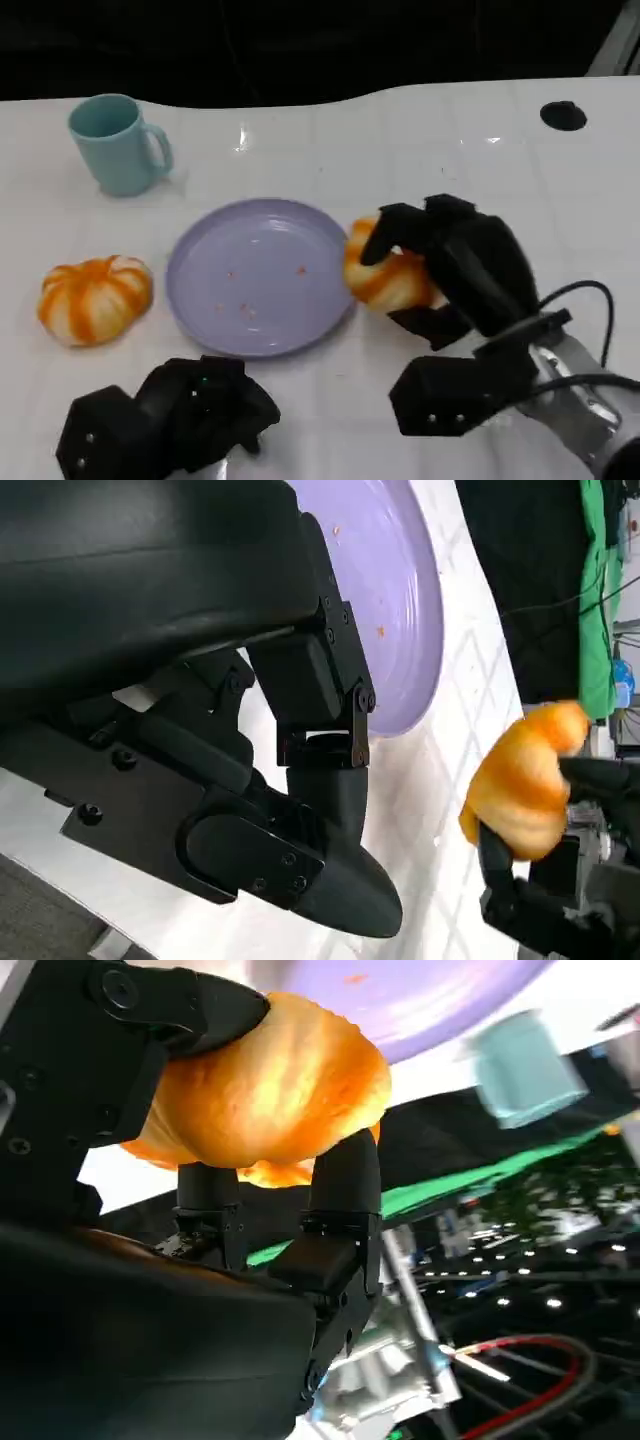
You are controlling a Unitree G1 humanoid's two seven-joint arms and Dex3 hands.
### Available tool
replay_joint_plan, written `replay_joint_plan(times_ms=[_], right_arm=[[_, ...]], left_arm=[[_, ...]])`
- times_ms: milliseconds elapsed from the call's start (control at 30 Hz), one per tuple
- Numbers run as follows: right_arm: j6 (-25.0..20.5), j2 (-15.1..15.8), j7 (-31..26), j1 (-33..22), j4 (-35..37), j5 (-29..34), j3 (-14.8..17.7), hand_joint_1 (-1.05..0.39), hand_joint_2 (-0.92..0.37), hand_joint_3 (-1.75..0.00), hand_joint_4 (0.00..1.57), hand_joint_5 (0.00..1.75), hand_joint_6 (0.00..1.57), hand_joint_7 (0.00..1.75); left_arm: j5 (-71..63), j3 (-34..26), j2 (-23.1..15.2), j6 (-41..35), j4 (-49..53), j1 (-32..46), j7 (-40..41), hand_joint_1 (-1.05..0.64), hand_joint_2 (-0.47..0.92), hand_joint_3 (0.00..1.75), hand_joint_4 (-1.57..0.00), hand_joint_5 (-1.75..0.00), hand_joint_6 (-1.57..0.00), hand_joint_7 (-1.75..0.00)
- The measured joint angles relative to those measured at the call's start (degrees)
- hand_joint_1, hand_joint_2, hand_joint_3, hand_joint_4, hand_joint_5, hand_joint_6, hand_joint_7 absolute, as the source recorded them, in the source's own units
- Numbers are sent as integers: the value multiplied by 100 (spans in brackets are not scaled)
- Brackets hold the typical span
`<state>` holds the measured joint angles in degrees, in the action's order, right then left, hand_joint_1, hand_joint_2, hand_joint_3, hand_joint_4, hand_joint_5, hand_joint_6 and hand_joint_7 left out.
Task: Grasp the bread from the table and place it into the plate.
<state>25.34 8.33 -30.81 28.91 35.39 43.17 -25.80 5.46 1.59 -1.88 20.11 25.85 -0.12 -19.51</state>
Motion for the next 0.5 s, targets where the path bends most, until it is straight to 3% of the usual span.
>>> replay_joint_plan(times_ms=[300, 500], right_arm=[[301, -589, 258, 627, 792, -175, -98, -1, -29, -136, 95, 175, 80, 159], [430, -981, 160, 992, 1649, -169, -245, -6, -35, -128, 91, 175, 82, 148]], left_arm=[[-8, 17, 9, 50, 27, -4, -1, -104, 84, 0, -89, -154, -130, -74], [1, 27, 9, 88, 55, -9, -3, -104, 83, 0, -89, -154, -131, -74]])
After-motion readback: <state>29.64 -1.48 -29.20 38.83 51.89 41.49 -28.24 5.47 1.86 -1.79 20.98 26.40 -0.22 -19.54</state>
